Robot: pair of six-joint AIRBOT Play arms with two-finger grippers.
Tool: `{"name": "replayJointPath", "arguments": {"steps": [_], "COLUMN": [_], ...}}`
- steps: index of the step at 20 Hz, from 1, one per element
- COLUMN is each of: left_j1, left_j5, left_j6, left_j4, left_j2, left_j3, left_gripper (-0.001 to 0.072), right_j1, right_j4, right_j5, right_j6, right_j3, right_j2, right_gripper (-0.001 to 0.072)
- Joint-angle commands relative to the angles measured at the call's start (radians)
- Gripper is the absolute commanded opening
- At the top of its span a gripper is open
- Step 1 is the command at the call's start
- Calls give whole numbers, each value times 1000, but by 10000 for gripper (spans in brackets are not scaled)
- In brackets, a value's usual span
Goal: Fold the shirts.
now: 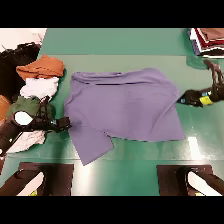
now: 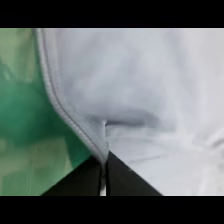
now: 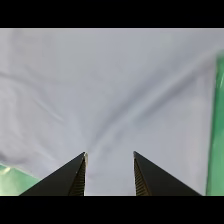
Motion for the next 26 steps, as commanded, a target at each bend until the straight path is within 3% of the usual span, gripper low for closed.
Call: {"name": "replayJointPath", "arguments": {"steps": [1,2,3,8,12,13,18,19,20,21,26], "left_j1": [-8,-8,-8,-8,-8,-8,-8,-8,-8,-8,-8], "left_j5": [-45,-46,-45,-40,-40,-40,-47,-49,-52,-51,-102], "left_j6": [26,29,34,34,34,34,34,34,34,34,31], "left_j4": [-2,-2,-3,-6,-6,-5,-5,-5,-5,-5,17], "left_j2": [1,1,1,1,1,1,1,1,1,1,92], "left_j3": [74,89,99,103,103,103,103,103,103,103,259], "left_gripper": [26,26,26,26,26,26,26,26,25,25,24], "right_j1": [-158,-224,-293,-449,-406,-388,-296,-283,-270,-256,-162], "right_j4": [-11,-11,-10,2,2,6,26,26,24,25,26], "right_j5": [16,25,35,1,-79,-103,-188,-193,-195,-199,-127], "right_j6": [-2,-2,-2,-2,13,19,38,37,33,32,17], "right_j3": [-206,-267,-325,-494,-523,-523,-523,-523,-523,-523,-339], "right_j2": [62,74,80,85,84,84,82,82,82,82,145], "right_gripper": [392,497,537,501,487,414,407,336,65,16,15]}}
